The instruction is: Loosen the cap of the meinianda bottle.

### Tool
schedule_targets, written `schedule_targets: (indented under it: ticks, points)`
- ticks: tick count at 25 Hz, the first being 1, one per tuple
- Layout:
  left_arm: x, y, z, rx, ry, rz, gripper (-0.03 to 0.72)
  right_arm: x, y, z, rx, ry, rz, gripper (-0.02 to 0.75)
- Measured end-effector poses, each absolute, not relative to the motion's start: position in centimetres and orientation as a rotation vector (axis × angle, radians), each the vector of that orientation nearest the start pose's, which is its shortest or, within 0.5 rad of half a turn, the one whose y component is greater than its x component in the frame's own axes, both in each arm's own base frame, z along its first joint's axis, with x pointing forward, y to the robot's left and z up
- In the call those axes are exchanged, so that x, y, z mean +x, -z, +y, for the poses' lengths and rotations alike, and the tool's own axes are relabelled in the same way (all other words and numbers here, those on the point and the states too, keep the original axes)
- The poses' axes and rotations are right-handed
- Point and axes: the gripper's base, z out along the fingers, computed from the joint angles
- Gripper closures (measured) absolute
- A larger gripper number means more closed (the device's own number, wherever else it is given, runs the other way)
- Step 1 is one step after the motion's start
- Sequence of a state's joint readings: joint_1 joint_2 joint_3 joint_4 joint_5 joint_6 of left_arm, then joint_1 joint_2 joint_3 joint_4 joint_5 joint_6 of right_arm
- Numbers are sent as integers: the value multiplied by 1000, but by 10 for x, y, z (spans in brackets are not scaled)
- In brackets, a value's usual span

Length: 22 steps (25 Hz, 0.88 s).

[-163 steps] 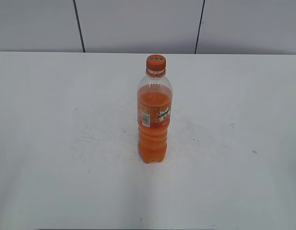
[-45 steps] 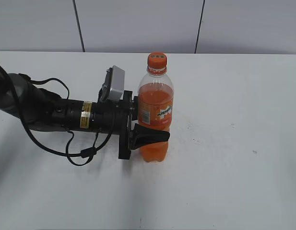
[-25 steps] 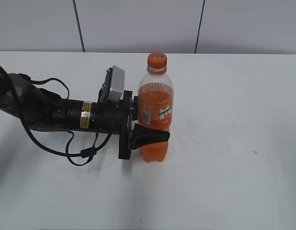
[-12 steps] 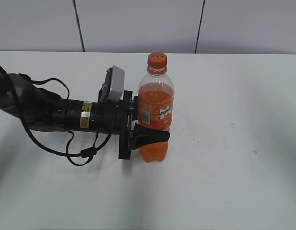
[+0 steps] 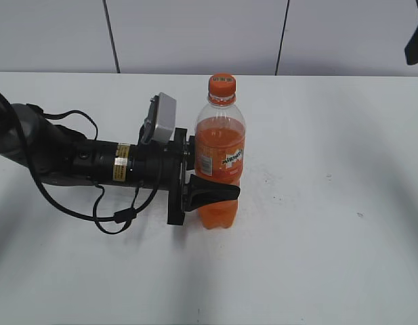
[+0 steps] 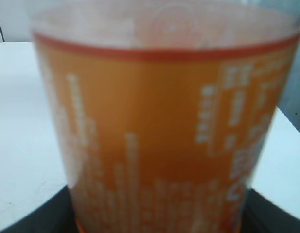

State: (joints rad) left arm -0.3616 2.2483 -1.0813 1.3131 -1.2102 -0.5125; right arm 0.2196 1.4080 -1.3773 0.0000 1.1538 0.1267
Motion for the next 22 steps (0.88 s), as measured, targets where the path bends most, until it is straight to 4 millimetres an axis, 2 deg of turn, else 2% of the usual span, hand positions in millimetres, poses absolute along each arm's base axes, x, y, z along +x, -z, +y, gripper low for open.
schedule_targets:
  ticks: [2,4,7,9,11,15,18,22]
  points:
    - [325,-90,-211,1312,1106,1395,281,289,-364,67,-99,-151,2707,210]
    - [325,-90,-211,1312,1106,1395,281,304,-366,77,-73,-225,2715,186]
    - [325,-90,-211,1311,1107,1394,281,320,-370,100,-65,-318,2707,176]
    - [325,-90,-211,1311,1107,1394,281,324,-376,120,-88,-359,2688,174]
    - [325,-90,-211,1311,1107,1394,281,322,-382,145,-133,-401,2669,174]
    - [325,-90,-211,1311,1107,1394,281,317,-382,188,-197,-463,2673,174]
    - [325,-90,-211,1311,1107,1394,281,312,-375,209,-221,-469,2696,174]
    - [325,-90,-211,1311,1107,1394,281,310,-364,225,-209,-444,2729,174]
